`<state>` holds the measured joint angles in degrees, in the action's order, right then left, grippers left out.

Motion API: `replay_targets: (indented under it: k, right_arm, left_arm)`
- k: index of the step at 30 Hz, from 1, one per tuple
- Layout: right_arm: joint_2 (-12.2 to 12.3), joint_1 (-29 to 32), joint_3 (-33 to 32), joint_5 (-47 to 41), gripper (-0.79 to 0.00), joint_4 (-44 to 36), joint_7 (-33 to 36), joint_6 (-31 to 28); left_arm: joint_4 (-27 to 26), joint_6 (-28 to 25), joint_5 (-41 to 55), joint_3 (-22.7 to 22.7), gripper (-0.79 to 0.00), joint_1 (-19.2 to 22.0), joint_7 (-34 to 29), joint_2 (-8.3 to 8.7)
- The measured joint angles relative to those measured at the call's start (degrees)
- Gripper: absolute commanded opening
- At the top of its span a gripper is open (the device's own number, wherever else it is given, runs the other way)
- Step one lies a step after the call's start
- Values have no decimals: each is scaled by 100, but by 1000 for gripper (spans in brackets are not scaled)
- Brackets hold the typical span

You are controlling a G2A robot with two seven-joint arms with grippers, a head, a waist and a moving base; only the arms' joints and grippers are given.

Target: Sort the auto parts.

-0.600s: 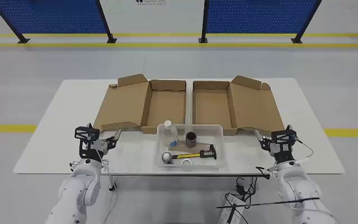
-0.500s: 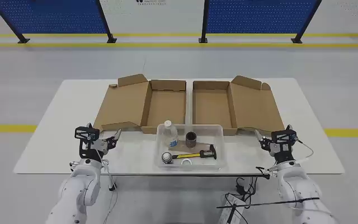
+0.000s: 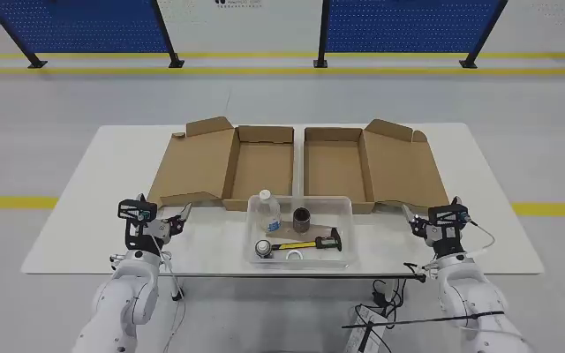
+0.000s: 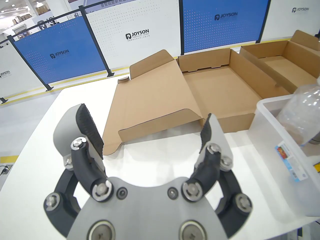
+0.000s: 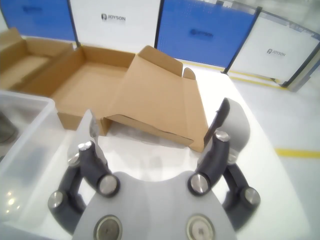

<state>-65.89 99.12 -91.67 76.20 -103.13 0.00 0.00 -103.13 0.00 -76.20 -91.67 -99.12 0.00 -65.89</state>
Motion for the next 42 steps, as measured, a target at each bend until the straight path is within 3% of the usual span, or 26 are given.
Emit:
replay_targets:
  k: [8,12,17,30,42]
  right_arm:
    - [0,0,0,0,0,0,0,0]
    - [0,0,0,0,0,0,0,0]
    - [0,0,0,0,0,0,0,0]
    - [0,0,0,0,0,0,0,0]
    - [0,0,0,0,0,0,0,0]
  left_arm:
    - [0,7,9,-7,0,7,-1,-2]
    - [-46,17,340,-94,0,218,-277,-15]
    - [-227,-380,414,87,0,624,-551,-20]
    - [59,-1318,1286,1835,0,2019,-1232,-228]
    - [514,-1315,1002,2481,0,2323,-1302,-321]
